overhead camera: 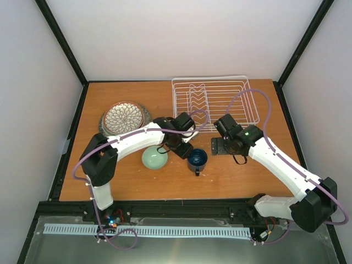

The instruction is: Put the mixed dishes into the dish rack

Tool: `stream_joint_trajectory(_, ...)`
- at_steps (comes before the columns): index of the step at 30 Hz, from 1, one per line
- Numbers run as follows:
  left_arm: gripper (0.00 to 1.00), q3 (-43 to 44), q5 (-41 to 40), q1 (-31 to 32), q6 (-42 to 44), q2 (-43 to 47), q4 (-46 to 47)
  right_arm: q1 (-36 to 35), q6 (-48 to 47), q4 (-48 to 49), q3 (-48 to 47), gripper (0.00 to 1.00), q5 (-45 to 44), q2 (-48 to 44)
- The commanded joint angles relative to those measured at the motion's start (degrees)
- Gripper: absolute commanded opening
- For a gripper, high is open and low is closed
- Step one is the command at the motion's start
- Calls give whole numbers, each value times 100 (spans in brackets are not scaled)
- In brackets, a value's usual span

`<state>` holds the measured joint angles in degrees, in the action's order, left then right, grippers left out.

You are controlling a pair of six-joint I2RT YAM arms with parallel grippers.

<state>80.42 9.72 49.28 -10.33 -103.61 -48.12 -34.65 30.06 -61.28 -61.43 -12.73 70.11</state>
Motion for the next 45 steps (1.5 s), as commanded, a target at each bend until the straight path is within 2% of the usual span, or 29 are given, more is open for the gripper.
stream_joint_trajectory(1, 50, 369, 99, 65, 139, -121, -112, -24, 96, -112, 121, 98, -47, -154)
stream_joint_trajectory(11, 50, 880, 360, 157, 276, -617, -141, -24, 122, -133, 237, 98, -34, -217)
stream_joint_trajectory(17, 32, 782, 384, 197, 312, -786, -202, -17, 157, -277, 220, 99, -187, -289)
stream_joint_trajectory(23, 22, 689, 446, 205, 310, -820, -155, -15, 179, -336, 202, 99, -201, -372)
stream_joint_trajectory(28, 2, 606, 460, 205, 291, -859, -116, -9, 183, -393, 189, 99, -253, -397)
stream_joint_trajectory(37, 1, 273, 230, 223, 89, -450, 179, -6, 233, -415, 170, 99, -348, -457)
stream_joint_trajectory(45, 1, 90, -558, 247, -161, 738, 719, -6, 434, -376, -216, 98, -778, -1030)
